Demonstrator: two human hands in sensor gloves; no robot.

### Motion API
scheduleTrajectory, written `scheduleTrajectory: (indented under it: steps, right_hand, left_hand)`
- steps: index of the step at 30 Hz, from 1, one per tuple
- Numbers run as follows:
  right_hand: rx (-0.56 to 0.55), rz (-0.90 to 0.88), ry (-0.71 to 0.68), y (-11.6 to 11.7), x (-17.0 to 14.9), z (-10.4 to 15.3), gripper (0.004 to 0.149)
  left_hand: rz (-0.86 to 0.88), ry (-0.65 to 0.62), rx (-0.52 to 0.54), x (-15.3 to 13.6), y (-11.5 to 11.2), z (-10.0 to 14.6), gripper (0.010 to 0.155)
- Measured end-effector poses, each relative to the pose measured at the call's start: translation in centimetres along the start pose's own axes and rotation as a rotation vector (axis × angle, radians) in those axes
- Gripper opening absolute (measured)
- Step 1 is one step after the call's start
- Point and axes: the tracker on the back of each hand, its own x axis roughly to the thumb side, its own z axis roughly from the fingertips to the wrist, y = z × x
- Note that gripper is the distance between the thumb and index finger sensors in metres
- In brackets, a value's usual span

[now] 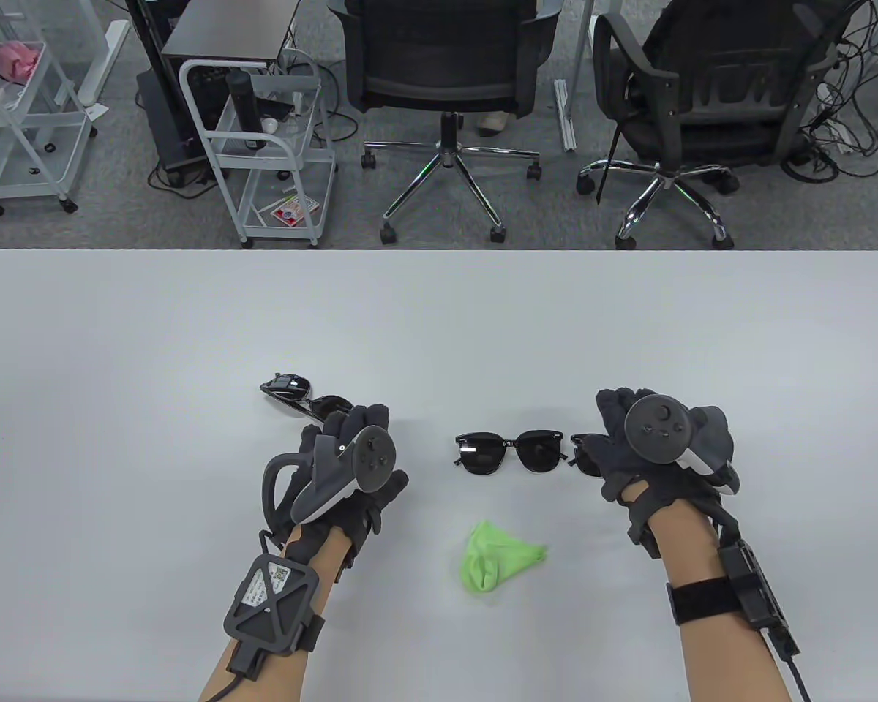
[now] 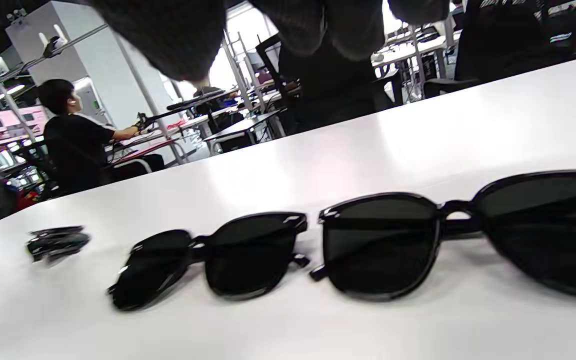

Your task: Dust sunglasses

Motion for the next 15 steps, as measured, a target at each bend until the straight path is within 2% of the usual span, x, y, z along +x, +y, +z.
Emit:
scheduleTrajectory:
  steps: [3, 6, 9, 15]
  right_hand:
    - [-0.007, 0.004, -0.025, 0.8, 0.3, 1.0, 0.085]
    - [-0.055, -0.101, -0.014, 2.4, -0.5, 1.4, 0.087]
    - [0.026, -0.14, -0.018, 3.2, -0.9, 1.5, 0.088]
    - [0.028, -0.162, -0.04, 3.3, -0.8, 1.4, 0.088]
  left_hand:
    - [0.012, -0.005, 0.003, 0.1, 0.2, 0.1, 0.092]
    - [0.015, -0.003, 0.007, 0.1, 0.3, 0.1, 0.091]
    - [0.015, 0.003, 0.002, -0.1, 0.2, 0.2, 0.091]
    - [0.028, 0.026, 0.001, -0.7, 0.3, -0.1, 0.09]
